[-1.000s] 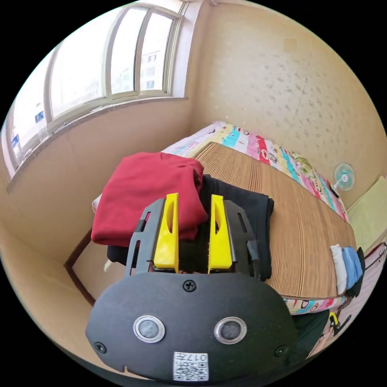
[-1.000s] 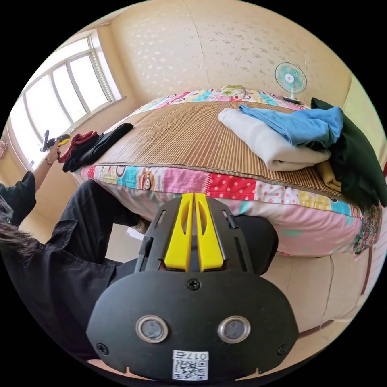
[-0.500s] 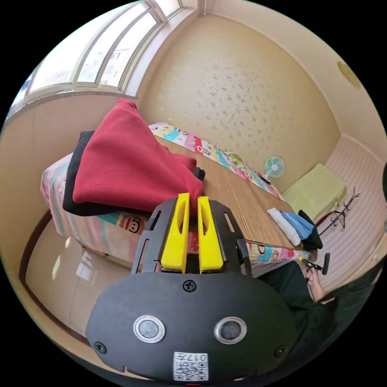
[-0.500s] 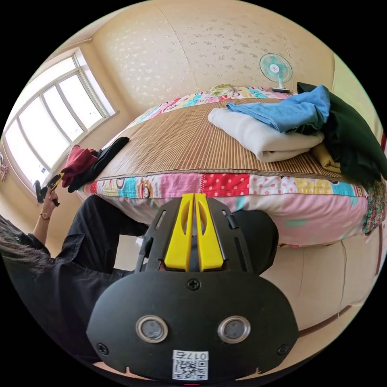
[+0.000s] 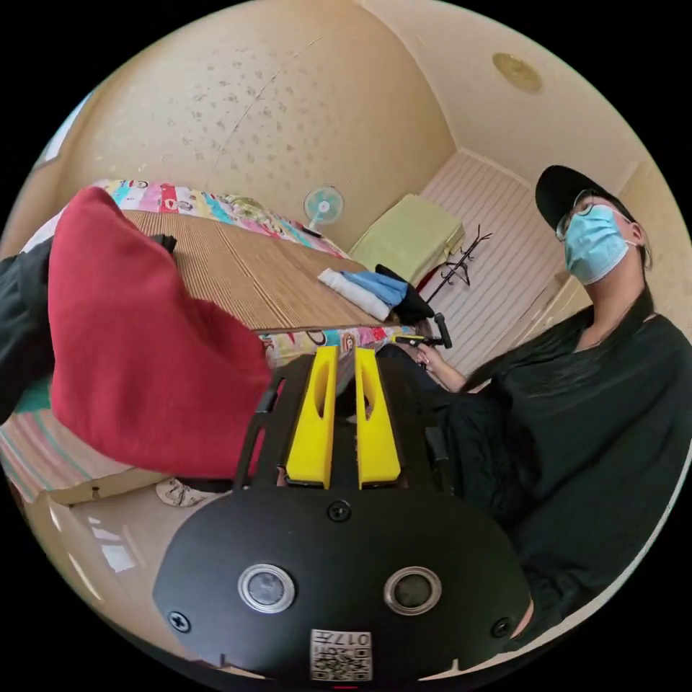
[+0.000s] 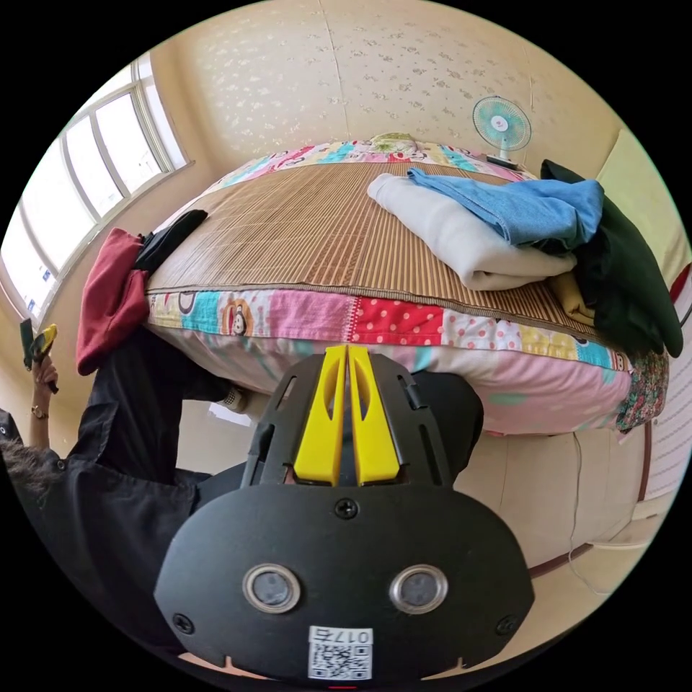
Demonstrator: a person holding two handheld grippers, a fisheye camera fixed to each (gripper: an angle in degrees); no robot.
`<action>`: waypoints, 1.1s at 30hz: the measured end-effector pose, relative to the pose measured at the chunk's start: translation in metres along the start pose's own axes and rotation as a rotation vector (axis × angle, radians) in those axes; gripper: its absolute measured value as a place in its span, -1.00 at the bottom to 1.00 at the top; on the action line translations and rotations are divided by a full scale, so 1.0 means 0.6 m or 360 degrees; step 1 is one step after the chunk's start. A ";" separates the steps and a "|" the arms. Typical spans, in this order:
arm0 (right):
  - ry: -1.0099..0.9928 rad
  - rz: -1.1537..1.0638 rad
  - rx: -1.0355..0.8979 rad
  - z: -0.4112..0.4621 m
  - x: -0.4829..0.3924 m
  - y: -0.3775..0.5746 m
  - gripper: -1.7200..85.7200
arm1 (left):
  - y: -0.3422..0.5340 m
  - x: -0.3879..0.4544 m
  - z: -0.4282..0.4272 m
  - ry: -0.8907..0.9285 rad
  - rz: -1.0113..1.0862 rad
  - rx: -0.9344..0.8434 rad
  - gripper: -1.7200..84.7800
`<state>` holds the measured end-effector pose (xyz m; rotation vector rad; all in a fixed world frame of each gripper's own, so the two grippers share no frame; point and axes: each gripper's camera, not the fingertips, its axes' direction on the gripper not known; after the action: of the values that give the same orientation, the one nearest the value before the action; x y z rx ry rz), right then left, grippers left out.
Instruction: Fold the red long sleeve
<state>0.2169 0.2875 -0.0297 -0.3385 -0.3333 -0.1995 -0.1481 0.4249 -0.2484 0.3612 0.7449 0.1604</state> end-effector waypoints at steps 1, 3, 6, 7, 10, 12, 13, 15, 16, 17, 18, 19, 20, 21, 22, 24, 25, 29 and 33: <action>-0.0007 0.0003 0.0002 0.003 0.002 0.003 -0.96 | -0.014 0.010 -0.020 -0.0032 -0.0013 0.0125 -0.81; -0.0013 0.0011 0.0015 0.006 0.005 0.010 -0.96 | -0.041 0.021 -0.016 -0.0244 -0.0098 0.0130 -0.77; -0.0017 0.0028 0.0040 0.008 0.012 0.020 -0.96 | -0.094 0.014 0.083 -0.0702 -0.0270 -0.0152 -0.64; -0.0020 0.0026 0.0038 0.010 0.013 0.024 -0.96 | -0.105 -0.005 0.131 -0.0849 -0.0359 -0.0221 -0.62; -0.0020 0.0013 0.0030 0.012 0.016 0.037 -0.96 | -0.097 -0.074 0.234 -0.0968 -0.0518 -0.0212 -0.59; -0.0017 0.0010 0.0039 0.009 0.019 0.048 -0.96 | -0.079 -0.133 0.288 -0.0966 -0.0717 -0.0310 -0.59; -0.0019 0.0011 0.0049 0.006 0.021 0.056 -0.96 | -0.061 -0.162 0.314 -0.1017 -0.0825 -0.0374 -0.60; -0.0032 0.0027 0.0064 0.001 0.029 0.067 -0.96 | -0.037 -0.162 0.309 -0.1243 -0.0904 -0.0329 -0.74; -0.0052 0.0050 0.0077 -0.003 0.037 0.075 -0.96 | -0.024 -0.148 0.297 -0.1287 -0.0888 -0.0296 -0.79; -0.0066 0.0064 0.0087 -0.005 0.041 0.080 -0.96 | -0.008 -0.136 0.284 -0.1269 -0.0870 -0.0288 -0.83; -0.0102 0.0097 0.0115 -0.012 0.052 0.089 -0.95 | 0.000 -0.130 0.275 -0.1232 -0.0855 -0.0281 -0.85; -0.0151 0.0131 0.0152 -0.019 0.063 0.101 -0.95 | 0.018 -0.117 0.249 -0.1093 -0.0803 -0.0238 -0.89; -0.0179 0.0150 0.0173 -0.024 0.070 0.107 -0.95 | 0.037 -0.097 0.206 -0.0813 -0.0707 -0.0127 -0.92; -0.0236 0.0191 0.0219 -0.033 0.083 0.120 -0.95 | 0.045 -0.085 0.182 -0.0628 -0.0645 -0.0059 -0.93; -0.0293 0.0211 0.0263 -0.043 0.093 0.135 -0.95 | 0.063 -0.056 0.131 -0.0183 -0.0489 0.0078 -0.94; -0.0300 0.0201 0.0304 -0.057 0.095 0.152 -0.95 | 0.092 0.003 0.046 0.0284 -0.0240 0.0280 -0.96; -0.0269 0.0154 0.0301 -0.065 0.084 0.154 -0.95 | 0.114 0.045 -0.015 0.0498 -0.0058 0.0419 -0.96; -0.0584 -0.0131 0.0477 -0.101 0.019 0.140 -0.94 | 0.163 0.186 -0.192 0.0965 0.0536 0.0609 -0.97; -0.1210 -0.0447 0.0580 -0.115 -0.078 0.081 -0.86 | 0.170 0.282 -0.263 0.1066 0.0822 0.0628 -0.97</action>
<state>0.2052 0.3142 -0.1217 0.0113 -1.1559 -0.2754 -0.1352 0.6064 -0.4242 0.8992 1.3394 0.6476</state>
